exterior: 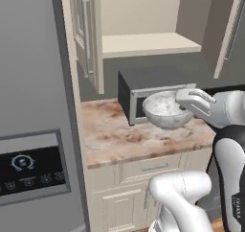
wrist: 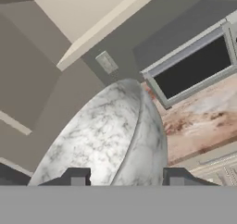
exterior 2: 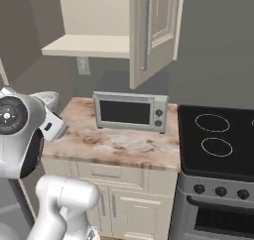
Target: Take the smaller bowl and place it next to the appetizer plate on the dining counter , and place the larger bowl next to the plate with cooked food.
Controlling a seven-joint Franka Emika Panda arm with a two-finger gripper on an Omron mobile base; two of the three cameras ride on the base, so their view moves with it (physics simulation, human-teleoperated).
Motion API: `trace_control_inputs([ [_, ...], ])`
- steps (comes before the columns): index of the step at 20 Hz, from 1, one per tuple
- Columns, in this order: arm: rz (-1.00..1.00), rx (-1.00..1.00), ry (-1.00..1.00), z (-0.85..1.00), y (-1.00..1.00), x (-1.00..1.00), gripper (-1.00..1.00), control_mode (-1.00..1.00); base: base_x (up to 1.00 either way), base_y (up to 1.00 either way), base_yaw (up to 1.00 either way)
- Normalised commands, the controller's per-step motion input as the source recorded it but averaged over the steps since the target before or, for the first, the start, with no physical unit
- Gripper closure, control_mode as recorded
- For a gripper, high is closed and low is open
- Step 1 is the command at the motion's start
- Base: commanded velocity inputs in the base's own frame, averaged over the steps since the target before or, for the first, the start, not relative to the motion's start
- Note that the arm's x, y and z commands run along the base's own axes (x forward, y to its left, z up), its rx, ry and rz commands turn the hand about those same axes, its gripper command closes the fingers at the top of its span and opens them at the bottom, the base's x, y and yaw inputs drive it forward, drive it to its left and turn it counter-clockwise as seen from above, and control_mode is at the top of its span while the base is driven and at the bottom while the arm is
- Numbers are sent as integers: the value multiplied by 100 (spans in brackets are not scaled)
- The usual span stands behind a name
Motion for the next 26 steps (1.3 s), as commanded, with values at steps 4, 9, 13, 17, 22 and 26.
trace_control_inputs([
  [4, 0, 0, 0, 0, 0, 0, 100, 100, -75, -24, 19],
  [9, 0, 0, 0, 0, 0, 0, 100, 100, -10, -17, 79],
  [13, 0, 0, 0, 0, 0, 0, 100, 100, 0, 0, 100],
  [17, 0, 0, 0, 0, 0, 0, 100, 100, 0, 0, 100],
  [22, 0, 0, 0, 0, 0, 0, 100, 100, 0, 4, 100],
  [26, 0, 0, 0, 0, 0, 0, 100, 100, 1, 2, 100],
])
